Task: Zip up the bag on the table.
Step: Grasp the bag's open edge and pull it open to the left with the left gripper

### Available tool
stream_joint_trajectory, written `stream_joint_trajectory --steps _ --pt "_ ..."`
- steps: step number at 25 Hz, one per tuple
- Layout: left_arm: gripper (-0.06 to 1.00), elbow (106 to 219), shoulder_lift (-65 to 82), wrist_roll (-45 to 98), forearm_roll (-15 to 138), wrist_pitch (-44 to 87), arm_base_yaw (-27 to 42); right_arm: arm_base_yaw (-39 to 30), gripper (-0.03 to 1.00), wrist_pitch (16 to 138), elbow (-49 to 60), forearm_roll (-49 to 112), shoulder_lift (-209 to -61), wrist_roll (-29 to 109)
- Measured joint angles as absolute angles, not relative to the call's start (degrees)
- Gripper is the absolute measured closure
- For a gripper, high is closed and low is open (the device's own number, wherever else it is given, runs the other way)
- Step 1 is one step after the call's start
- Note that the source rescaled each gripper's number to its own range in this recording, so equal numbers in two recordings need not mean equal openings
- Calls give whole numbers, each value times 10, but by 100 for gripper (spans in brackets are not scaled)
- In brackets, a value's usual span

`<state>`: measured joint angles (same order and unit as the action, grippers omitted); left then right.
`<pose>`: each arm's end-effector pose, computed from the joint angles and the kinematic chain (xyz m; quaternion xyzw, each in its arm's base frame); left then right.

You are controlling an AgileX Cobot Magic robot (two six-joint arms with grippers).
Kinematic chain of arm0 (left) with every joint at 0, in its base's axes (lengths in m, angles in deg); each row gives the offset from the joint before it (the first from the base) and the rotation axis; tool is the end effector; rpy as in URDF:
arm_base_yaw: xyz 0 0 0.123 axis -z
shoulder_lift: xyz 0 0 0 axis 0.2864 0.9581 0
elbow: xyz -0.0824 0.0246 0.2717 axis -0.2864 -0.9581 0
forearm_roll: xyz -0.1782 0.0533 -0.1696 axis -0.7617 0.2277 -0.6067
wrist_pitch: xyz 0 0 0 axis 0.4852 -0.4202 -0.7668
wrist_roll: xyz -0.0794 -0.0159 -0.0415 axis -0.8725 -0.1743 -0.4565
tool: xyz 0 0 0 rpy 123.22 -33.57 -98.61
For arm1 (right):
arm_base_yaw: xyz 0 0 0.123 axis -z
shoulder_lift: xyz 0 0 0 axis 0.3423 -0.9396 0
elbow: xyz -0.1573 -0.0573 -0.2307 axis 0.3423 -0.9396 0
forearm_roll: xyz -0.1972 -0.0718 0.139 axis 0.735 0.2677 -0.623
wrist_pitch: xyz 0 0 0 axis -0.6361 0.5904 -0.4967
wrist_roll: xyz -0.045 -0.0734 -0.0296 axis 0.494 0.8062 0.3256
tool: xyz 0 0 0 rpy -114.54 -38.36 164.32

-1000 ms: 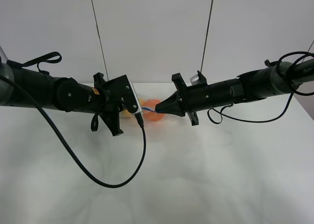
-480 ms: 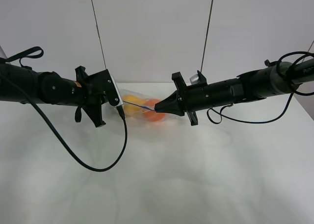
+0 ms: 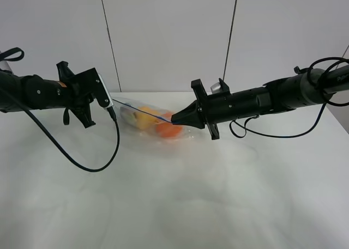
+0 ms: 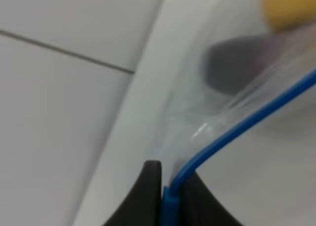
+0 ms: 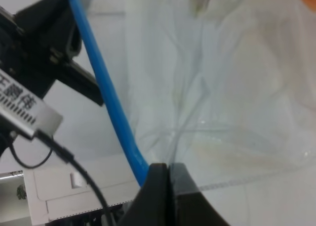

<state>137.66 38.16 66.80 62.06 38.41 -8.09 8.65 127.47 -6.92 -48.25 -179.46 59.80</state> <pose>0.3729 -0.0516 0.1879 0.4943 0.7143 0.2430 0.4317 0.3656 0.1536 0.1590 0.0532 0.8297 0.5525 0.0596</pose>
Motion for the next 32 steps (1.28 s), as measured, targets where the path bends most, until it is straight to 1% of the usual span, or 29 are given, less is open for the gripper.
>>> stream_joint_trajectory --steps 6,11,19,32 --pt "94 1377 382 700 621 397 -98 87 97 1278 -69 -479 -1795 598" --pt "94 1377 382 704 621 412 -98 87 97 1278 -69 -476 -1795 598" --pt "94 1377 382 708 621 428 -122 87 97 1280 -69 -478 -1795 598" --pt "94 1377 382 708 621 430 -122 87 97 1280 -69 -478 -1795 598"
